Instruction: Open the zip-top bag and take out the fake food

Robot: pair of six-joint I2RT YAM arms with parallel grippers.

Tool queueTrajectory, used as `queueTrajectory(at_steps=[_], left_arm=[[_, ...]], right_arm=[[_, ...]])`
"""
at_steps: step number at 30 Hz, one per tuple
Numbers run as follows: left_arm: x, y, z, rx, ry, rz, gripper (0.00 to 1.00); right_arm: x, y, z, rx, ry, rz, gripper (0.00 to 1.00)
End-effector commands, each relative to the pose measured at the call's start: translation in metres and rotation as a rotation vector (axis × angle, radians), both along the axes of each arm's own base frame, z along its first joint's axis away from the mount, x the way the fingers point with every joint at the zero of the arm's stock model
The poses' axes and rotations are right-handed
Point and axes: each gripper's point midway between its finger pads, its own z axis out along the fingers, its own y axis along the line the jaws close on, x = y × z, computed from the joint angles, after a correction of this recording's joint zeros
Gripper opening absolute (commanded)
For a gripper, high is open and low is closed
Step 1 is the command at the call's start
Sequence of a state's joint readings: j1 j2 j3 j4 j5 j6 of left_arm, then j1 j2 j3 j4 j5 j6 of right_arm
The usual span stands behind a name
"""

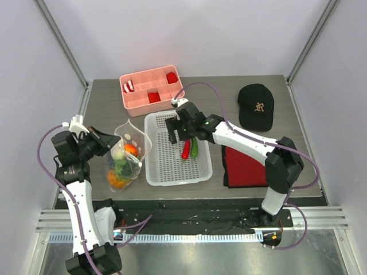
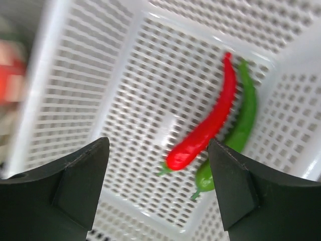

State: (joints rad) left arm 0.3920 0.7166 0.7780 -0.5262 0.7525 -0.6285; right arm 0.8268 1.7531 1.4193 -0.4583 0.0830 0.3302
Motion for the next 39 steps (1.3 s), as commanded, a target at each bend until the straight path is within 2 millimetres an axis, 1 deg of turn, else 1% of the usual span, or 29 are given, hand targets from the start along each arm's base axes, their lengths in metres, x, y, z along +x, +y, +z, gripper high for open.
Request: queueTrajectory(at_steps=[1, 2, 3, 5, 6, 7, 8, 9, 10, 11, 12, 13, 14, 15, 16, 17, 18, 20, 22, 24, 28, 30, 33, 34, 35, 36, 37, 38, 39], left_arm=[[-0.002, -0.004, 0.015, 0.005, -0.045, -0.019, 0.00], [-0.002, -0.004, 0.016, 0.005, -0.047, -0.020, 0.00], [-0.002, -0.005, 0.016, 0.004, -0.045, -0.020, 0.00], [-0.002, -0.005, 0.016, 0.002, -0.043, -0.020, 0.00], [-0.002, -0.004, 0.016, 0.003, -0.045, -0.018, 0.00], [-0.002, -0.004, 0.016, 0.001, -0.044, -0.018, 0.00], [-0.002, -0.005, 0.018, 0.003, -0.051, -0.019, 0.00], [-0.003, -0.004, 0.018, 0.006, -0.051, -0.015, 0.00], [-0.003, -0.004, 0.018, 0.005, -0.050, -0.013, 0.00], [-0.004, -0.004, 0.021, 0.009, -0.057, -0.010, 0.00], [-0.004, -0.004, 0.021, 0.009, -0.059, -0.010, 0.00], [-0.004, -0.004, 0.022, 0.010, -0.062, -0.010, 0.00], [-0.004, -0.004, 0.024, 0.012, -0.066, -0.008, 0.00], [-0.004, -0.005, 0.025, 0.010, -0.066, -0.011, 0.00], [-0.004, -0.005, 0.025, 0.008, -0.066, -0.012, 0.00], [-0.004, -0.006, 0.027, 0.006, -0.071, -0.014, 0.00], [-0.005, -0.006, 0.030, 0.004, -0.074, -0.015, 0.00], [-0.005, -0.008, 0.034, 0.000, -0.083, -0.021, 0.00], [-0.006, -0.008, 0.040, 0.002, -0.095, -0.021, 0.00], [-0.006, -0.008, 0.042, 0.001, -0.101, -0.024, 0.00], [-0.006, -0.009, 0.040, -0.003, -0.094, -0.026, 0.00], [-0.006, -0.008, 0.038, -0.004, -0.088, -0.023, 0.00], [-0.006, -0.009, 0.034, -0.007, -0.082, -0.027, 0.00], [-0.006, -0.008, 0.033, -0.010, -0.079, -0.026, 0.00], [-0.006, -0.009, 0.033, -0.009, -0.080, -0.027, 0.00], [-0.006, -0.009, 0.033, -0.012, -0.079, -0.028, 0.00], [-0.007, -0.010, 0.034, -0.010, -0.084, -0.030, 0.00], [-0.007, -0.009, 0.034, -0.010, -0.085, -0.027, 0.00], [-0.008, -0.009, 0.034, -0.010, -0.085, -0.027, 0.00]], right_arm=[[-0.011, 0.045, 0.098, 0.218, -0.129, 0.074, 0.84], [-0.014, 0.052, 0.106, 0.233, -0.141, 0.089, 0.83], [-0.021, 0.068, 0.117, 0.257, -0.164, 0.122, 0.82], [-0.029, 0.086, 0.121, 0.277, -0.157, 0.178, 0.79], [-0.032, 0.100, 0.122, 0.300, -0.136, 0.217, 0.76], [-0.038, 0.109, 0.121, 0.312, -0.117, 0.239, 0.70], [-0.043, 0.118, 0.120, 0.331, -0.094, 0.260, 0.68], [-0.045, 0.127, 0.129, 0.356, -0.101, 0.277, 0.65], [-0.052, 0.139, 0.118, 0.347, -0.082, 0.302, 0.63], [-0.056, 0.145, 0.119, 0.353, -0.078, 0.317, 0.62], [-0.060, 0.154, 0.124, 0.373, -0.080, 0.335, 0.59], [-0.065, 0.164, 0.115, 0.372, -0.059, 0.354, 0.58], [-0.070, 0.170, 0.112, 0.385, -0.035, 0.371, 0.57], [-0.072, 0.177, 0.118, 0.409, -0.035, 0.382, 0.56], [-0.072, 0.184, 0.108, 0.406, -0.015, 0.388, 0.56], [-0.076, 0.188, 0.107, 0.416, -0.006, 0.399, 0.56], [-0.080, 0.195, 0.111, 0.450, 0.009, 0.418, 0.55], [-0.087, 0.204, 0.107, 0.477, 0.043, 0.446, 0.55], [-0.089, 0.209, 0.102, 0.489, 0.064, 0.450, 0.56], [-0.099, 0.215, 0.101, 0.523, 0.097, 0.474, 0.59], [-0.119, 0.221, 0.097, 0.590, 0.154, 0.537, 0.64], [-0.124, 0.221, 0.094, 0.607, 0.152, 0.568, 0.64], [-0.120, 0.218, 0.084, 0.584, 0.135, 0.560, 0.68], [-0.112, 0.217, 0.080, 0.572, 0.126, 0.521, 0.70], [-0.110, 0.217, 0.077, 0.565, 0.132, 0.500, 0.75], [-0.105, 0.216, 0.073, 0.561, 0.138, 0.460, 0.77], [-0.094, 0.214, 0.071, 0.555, 0.123, 0.393, 0.79], [-0.091, 0.213, 0.067, 0.564, 0.149, 0.341, 0.83], [-0.088, 0.214, 0.065, 0.570, 0.156, 0.317, 0.83]])
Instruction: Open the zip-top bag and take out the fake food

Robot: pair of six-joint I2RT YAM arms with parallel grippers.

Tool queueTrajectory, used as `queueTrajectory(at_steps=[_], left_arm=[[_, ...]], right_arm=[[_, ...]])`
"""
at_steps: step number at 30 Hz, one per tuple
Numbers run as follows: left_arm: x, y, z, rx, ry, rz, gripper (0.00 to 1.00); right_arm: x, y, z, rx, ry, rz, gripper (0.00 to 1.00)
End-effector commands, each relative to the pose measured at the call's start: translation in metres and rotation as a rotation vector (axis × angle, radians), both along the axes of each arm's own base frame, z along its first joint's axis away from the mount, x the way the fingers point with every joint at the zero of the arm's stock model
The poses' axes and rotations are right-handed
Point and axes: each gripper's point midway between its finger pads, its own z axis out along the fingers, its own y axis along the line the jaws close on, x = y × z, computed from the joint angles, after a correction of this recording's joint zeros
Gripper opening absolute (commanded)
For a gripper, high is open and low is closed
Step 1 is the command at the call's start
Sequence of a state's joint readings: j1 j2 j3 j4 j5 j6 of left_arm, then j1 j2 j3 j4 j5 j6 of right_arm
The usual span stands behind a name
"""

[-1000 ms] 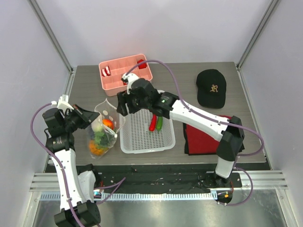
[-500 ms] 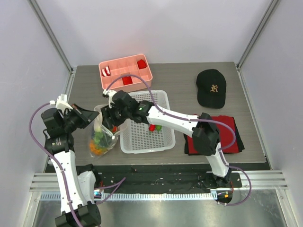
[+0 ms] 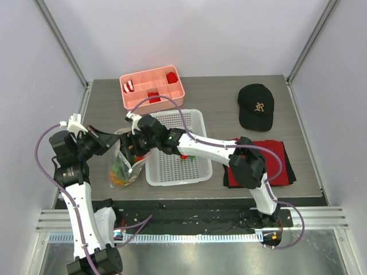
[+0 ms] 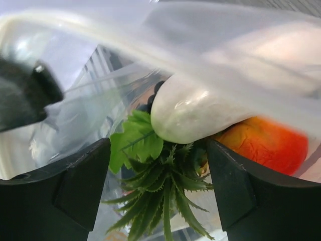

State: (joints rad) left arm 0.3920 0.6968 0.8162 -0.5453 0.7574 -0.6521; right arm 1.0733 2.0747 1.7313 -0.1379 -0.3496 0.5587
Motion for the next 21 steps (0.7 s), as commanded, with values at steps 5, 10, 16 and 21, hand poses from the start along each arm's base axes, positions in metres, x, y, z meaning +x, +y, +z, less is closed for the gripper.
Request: queueTrajectory(at_steps=[5, 10, 16, 21], left_arm=[[-0.004, -0.008, 0.014, -0.023, -0.045, -0.031, 0.00], [-0.004, -0.010, 0.013, -0.035, -0.050, -0.038, 0.00], [-0.003, -0.010, 0.009, -0.041, -0.040, -0.045, 0.00], [-0.004, -0.011, 0.003, -0.043, -0.033, -0.045, 0.00]], right_arm=[[0.035, 0.019, 0.028, 0.159, 0.099, -0.260, 0.86], [0.052, 0.029, 0.008, 0.113, 0.134, -0.345, 0.86], [0.069, 0.028, -0.023, 0.059, 0.173, -0.468, 0.87], [0.073, 0.030, -0.027, 0.068, 0.185, -0.483, 0.86]])
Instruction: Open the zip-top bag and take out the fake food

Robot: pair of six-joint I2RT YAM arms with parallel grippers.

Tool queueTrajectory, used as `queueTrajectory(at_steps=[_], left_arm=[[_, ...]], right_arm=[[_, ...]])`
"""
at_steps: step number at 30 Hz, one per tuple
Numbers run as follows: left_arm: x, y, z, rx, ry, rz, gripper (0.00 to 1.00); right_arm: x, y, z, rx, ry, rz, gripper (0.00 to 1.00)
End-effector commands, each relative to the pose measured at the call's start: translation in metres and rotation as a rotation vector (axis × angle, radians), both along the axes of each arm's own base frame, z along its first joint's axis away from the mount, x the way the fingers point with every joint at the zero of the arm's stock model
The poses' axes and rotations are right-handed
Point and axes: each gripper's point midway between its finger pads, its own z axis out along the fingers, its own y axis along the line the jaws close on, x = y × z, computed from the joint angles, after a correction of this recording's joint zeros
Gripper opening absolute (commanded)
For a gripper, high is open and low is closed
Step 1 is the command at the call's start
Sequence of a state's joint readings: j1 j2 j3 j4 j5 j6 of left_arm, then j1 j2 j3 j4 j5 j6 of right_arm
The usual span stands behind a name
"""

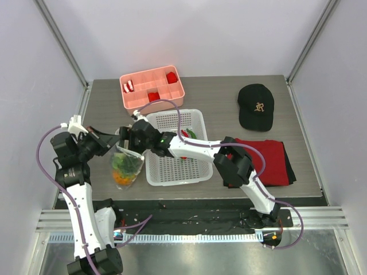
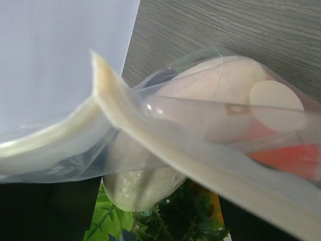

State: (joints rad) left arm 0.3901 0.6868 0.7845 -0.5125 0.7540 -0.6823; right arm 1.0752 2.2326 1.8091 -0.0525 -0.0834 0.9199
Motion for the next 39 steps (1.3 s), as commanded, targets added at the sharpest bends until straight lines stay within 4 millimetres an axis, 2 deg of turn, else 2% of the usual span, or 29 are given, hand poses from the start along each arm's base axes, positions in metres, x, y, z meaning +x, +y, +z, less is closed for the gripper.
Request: queueTrajectory(at_steps=[1, 2, 3, 5, 6, 10, 12, 13, 15, 18, 23, 26, 29, 31, 35, 36, 37, 38, 39], left_arm=[[-0.006, -0.011, 0.007, -0.021, -0.038, -0.060, 0.00], [-0.007, -0.011, 0.006, -0.021, -0.034, -0.061, 0.00], [-0.007, -0.011, 0.005, -0.014, -0.035, -0.061, 0.00], [-0.007, -0.010, 0.003, -0.006, -0.031, -0.055, 0.00], [-0.007, -0.010, 0.003, -0.002, -0.030, -0.052, 0.00], [-0.006, -0.003, 0.002, 0.020, -0.025, -0.006, 0.00], [-0.004, 0.002, 0.010, 0.036, -0.043, 0.034, 0.00], [-0.003, 0.004, 0.014, 0.040, -0.057, 0.046, 0.00], [-0.002, 0.006, 0.026, 0.044, -0.092, 0.062, 0.00], [0.000, 0.005, 0.031, 0.050, -0.105, 0.047, 0.00], [-0.001, 0.003, 0.019, 0.044, -0.077, 0.034, 0.00], [-0.002, 0.004, 0.013, 0.048, -0.070, 0.038, 0.00], [-0.004, 0.005, 0.009, 0.060, -0.049, 0.042, 0.00], [-0.004, 0.007, 0.008, 0.080, -0.047, 0.047, 0.00], [-0.005, 0.009, 0.006, 0.090, -0.037, 0.060, 0.00], [-0.005, 0.010, 0.007, 0.091, -0.040, 0.060, 0.00], [-0.004, 0.009, 0.006, 0.088, -0.037, 0.059, 0.00], [-0.005, 0.008, 0.008, 0.089, -0.041, 0.053, 0.00], [-0.005, 0.009, 0.008, 0.088, -0.037, 0.052, 0.00]], right_arm=[[0.026, -0.001, 0.014, 0.020, -0.049, -0.107, 0.82], [0.025, -0.001, 0.019, 0.027, -0.059, -0.097, 0.76], [0.026, -0.003, 0.024, 0.030, -0.068, -0.096, 0.58], [0.019, -0.002, 0.037, 0.058, -0.087, -0.046, 0.47], [0.016, -0.004, 0.050, 0.066, -0.103, -0.037, 0.37], [0.003, -0.014, 0.081, 0.076, -0.172, 0.012, 0.28], [-0.003, -0.022, 0.082, 0.050, -0.204, 0.035, 0.22], [-0.006, -0.027, 0.091, 0.053, -0.220, 0.041, 0.20], [-0.014, -0.031, 0.094, 0.026, -0.240, 0.095, 0.17], [-0.024, -0.038, 0.101, -0.007, -0.261, 0.158, 0.15], [-0.032, -0.052, 0.120, -0.054, -0.308, 0.255, 0.13], [-0.050, -0.058, 0.133, -0.016, -0.288, 0.358, 0.10], [-0.068, -0.068, 0.135, -0.003, -0.284, 0.458, 0.05], [-0.076, -0.081, 0.139, 0.003, -0.296, 0.501, 0.01], [-0.074, -0.111, 0.151, -0.005, -0.321, 0.494, 0.01], [-0.074, -0.121, 0.164, 0.007, -0.344, 0.487, 0.01], [-0.069, -0.130, 0.168, -0.006, -0.373, 0.464, 0.01], [-0.065, -0.141, 0.160, -0.049, -0.364, 0.436, 0.01], [-0.054, -0.159, 0.170, -0.059, -0.393, 0.380, 0.01]])
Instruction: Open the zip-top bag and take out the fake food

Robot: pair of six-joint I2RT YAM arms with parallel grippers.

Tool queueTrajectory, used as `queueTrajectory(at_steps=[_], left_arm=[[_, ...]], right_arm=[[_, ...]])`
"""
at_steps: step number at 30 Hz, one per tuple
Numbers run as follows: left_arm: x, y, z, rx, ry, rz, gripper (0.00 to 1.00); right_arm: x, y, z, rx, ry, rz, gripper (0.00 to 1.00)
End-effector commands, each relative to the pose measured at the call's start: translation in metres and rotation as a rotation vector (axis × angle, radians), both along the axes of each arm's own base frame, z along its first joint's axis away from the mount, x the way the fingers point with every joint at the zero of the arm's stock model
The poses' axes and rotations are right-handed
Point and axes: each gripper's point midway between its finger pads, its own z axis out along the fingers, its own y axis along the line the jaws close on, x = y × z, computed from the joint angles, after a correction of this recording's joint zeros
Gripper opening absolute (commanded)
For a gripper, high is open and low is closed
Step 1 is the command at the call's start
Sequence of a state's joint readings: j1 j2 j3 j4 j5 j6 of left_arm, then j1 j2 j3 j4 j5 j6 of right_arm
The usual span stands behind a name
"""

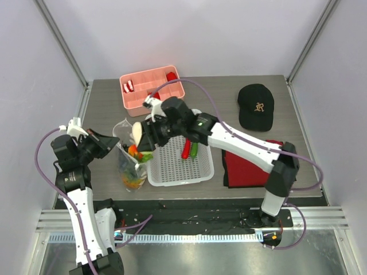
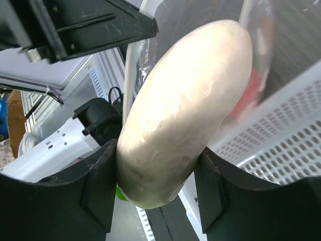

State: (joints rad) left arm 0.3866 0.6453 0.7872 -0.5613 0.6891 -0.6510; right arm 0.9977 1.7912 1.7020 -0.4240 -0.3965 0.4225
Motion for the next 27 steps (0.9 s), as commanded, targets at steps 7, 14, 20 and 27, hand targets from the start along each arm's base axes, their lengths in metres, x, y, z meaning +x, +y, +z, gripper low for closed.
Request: queueTrajectory(at_steps=[7, 14, 20, 27], left_arm=[[0.000, 0.002, 0.017, 0.045, -0.053, 0.001, 0.00], [-0.001, 0.003, 0.019, 0.046, -0.057, 0.016, 0.00], [-0.002, 0.001, 0.021, 0.041, -0.059, 0.006, 0.00], [-0.002, 0.000, 0.023, 0.044, -0.060, -0.007, 0.00]], right_arm=[[0.058, -0.109, 0.007, -0.071, -0.114, -0.244, 0.02], [0.094, -0.115, -0.080, -0.273, -0.119, -0.339, 0.07], [0.119, -0.109, -0.140, -0.351, -0.059, -0.440, 0.14], [0.137, -0.100, -0.177, -0.391, -0.033, -0.488, 0.37]])
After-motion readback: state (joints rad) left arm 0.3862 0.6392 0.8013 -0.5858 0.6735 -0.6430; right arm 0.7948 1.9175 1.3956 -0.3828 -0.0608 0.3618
